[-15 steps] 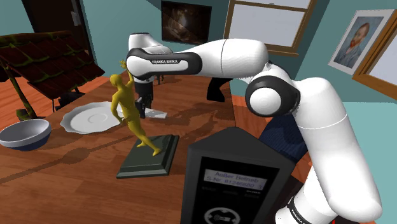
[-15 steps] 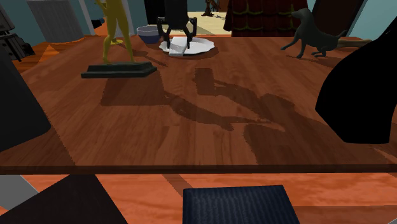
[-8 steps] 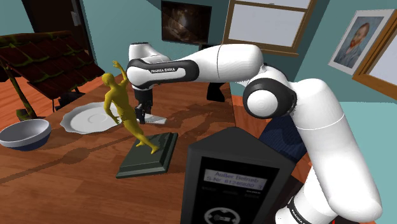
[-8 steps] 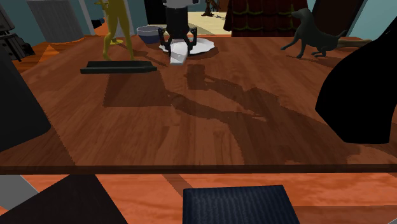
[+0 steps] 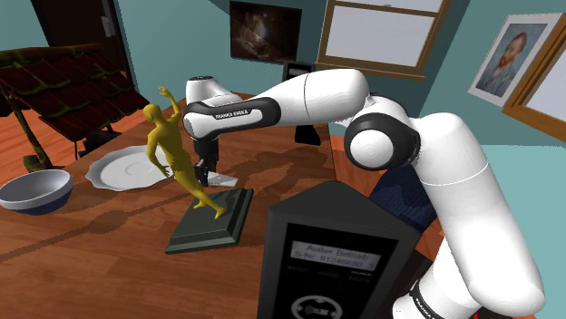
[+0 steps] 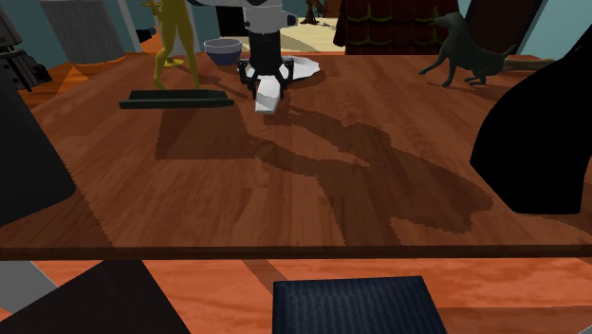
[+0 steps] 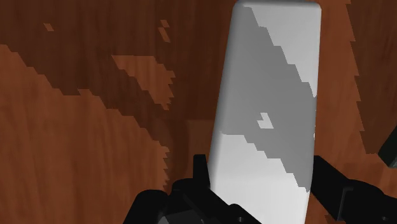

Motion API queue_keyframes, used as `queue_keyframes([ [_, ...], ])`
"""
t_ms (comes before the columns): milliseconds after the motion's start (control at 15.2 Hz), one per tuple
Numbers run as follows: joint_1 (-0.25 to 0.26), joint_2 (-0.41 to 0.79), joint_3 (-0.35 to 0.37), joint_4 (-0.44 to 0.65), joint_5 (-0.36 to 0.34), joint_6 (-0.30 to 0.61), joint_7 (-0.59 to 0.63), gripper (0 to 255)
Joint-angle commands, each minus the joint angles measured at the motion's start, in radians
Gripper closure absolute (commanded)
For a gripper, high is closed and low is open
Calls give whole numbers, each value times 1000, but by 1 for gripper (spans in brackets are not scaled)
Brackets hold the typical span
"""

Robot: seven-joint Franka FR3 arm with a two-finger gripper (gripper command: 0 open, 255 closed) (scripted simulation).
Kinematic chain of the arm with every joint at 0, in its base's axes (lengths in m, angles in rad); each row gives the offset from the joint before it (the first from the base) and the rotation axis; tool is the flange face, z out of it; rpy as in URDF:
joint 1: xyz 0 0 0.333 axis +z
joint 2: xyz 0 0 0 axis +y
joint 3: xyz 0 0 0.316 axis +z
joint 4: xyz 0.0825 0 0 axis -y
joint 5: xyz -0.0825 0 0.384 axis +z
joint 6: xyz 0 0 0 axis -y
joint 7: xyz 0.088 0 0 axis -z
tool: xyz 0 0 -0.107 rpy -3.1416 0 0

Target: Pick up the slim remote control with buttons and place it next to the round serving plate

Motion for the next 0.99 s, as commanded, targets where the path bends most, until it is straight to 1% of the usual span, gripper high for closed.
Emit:
queue_keyframes([
  [0,0,2,0,0,0,3,0,255],
  [330,0,2,0,0,0,3,0,255],
  [396,0,2,0,0,0,3,0,0],
  [726,0,2,0,0,0,3,0,0],
  [924,0,-21,0,62,0,-82,0,0],
])
